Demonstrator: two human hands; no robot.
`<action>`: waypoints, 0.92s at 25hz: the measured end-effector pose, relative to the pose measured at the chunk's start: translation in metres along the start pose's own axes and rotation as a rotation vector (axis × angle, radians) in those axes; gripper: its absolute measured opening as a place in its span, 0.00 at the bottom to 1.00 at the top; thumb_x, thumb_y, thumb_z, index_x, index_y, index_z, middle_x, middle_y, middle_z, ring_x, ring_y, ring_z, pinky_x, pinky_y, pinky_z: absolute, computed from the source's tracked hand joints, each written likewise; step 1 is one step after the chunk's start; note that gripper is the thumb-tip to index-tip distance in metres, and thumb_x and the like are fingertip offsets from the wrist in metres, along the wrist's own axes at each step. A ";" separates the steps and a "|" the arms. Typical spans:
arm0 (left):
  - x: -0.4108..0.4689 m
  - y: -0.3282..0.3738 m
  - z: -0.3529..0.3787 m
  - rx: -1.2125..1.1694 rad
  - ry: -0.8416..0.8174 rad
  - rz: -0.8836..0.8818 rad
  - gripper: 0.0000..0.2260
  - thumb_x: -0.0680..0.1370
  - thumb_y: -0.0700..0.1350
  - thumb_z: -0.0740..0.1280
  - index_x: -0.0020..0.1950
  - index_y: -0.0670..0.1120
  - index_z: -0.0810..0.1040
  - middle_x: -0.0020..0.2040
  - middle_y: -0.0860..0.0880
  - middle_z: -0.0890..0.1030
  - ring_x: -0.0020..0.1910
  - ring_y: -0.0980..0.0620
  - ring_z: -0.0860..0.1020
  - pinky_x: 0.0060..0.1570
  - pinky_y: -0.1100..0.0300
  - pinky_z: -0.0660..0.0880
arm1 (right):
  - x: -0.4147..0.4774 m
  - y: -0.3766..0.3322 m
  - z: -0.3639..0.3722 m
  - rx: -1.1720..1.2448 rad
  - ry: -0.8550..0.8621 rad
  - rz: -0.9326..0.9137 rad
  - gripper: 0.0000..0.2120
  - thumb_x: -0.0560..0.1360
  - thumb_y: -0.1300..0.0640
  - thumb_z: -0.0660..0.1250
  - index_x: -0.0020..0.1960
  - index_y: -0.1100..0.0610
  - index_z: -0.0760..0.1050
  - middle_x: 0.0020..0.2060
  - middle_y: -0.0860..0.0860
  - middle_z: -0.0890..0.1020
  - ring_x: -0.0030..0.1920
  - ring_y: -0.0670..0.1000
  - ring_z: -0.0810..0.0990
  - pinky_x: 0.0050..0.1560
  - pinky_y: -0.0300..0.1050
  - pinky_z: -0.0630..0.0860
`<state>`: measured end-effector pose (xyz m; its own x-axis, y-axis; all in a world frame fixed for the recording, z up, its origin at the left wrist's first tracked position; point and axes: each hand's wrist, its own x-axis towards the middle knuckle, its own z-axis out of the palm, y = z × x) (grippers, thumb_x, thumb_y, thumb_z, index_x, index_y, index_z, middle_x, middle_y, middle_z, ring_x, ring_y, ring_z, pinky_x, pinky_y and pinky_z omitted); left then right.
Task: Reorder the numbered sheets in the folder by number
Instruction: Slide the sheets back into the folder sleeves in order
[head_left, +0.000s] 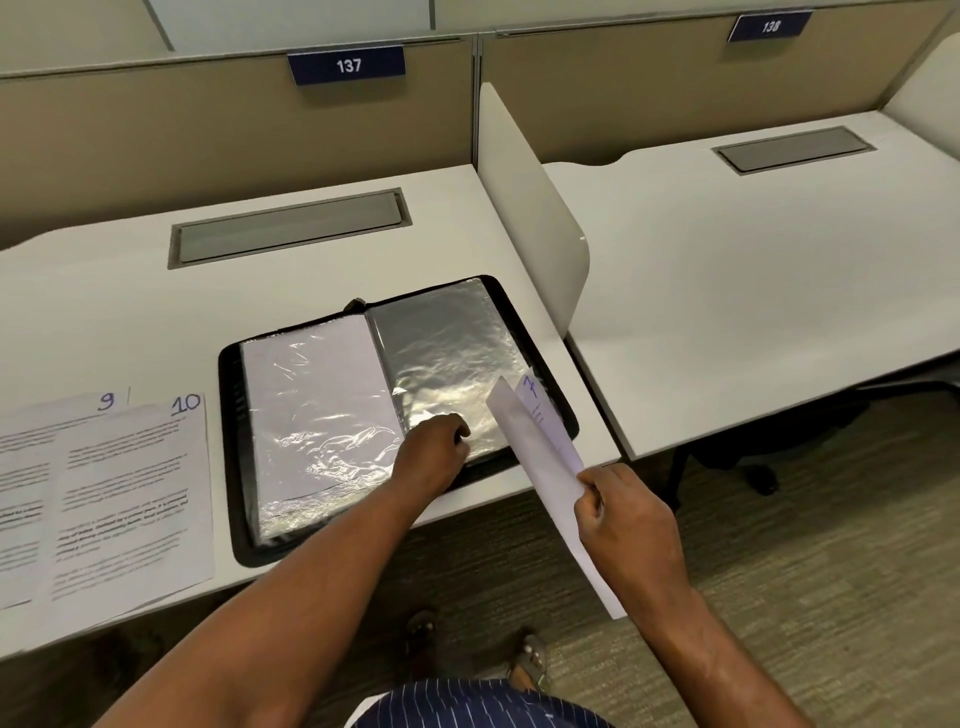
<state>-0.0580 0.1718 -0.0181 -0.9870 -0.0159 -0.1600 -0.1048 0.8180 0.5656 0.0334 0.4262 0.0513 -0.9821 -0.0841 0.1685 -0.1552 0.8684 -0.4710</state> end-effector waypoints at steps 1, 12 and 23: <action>0.001 -0.001 -0.001 -0.017 -0.004 -0.003 0.07 0.77 0.45 0.70 0.55 0.49 0.83 0.49 0.51 0.83 0.49 0.50 0.79 0.46 0.58 0.73 | -0.001 -0.001 -0.002 0.002 0.005 -0.007 0.10 0.76 0.60 0.68 0.56 0.58 0.82 0.48 0.51 0.83 0.42 0.47 0.81 0.44 0.45 0.82; 0.012 -0.012 -0.016 -0.132 -0.126 -0.073 0.07 0.79 0.41 0.66 0.43 0.45 0.82 0.43 0.49 0.83 0.44 0.47 0.80 0.41 0.57 0.74 | -0.023 -0.020 0.010 0.019 -0.022 -0.334 0.12 0.75 0.61 0.71 0.59 0.59 0.81 0.54 0.51 0.82 0.53 0.46 0.80 0.55 0.37 0.81; -0.013 -0.004 -0.021 -0.207 0.081 -0.123 0.05 0.79 0.48 0.68 0.45 0.48 0.81 0.41 0.55 0.81 0.41 0.55 0.78 0.42 0.58 0.72 | -0.027 -0.016 0.036 -0.184 -0.214 -0.300 0.11 0.74 0.57 0.74 0.56 0.53 0.82 0.52 0.48 0.81 0.49 0.46 0.79 0.46 0.41 0.82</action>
<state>-0.0478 0.1566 -0.0011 -0.9710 -0.1608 -0.1771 -0.2391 0.6721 0.7007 0.0588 0.3973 0.0233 -0.8994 -0.4296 0.0812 -0.4351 0.8613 -0.2623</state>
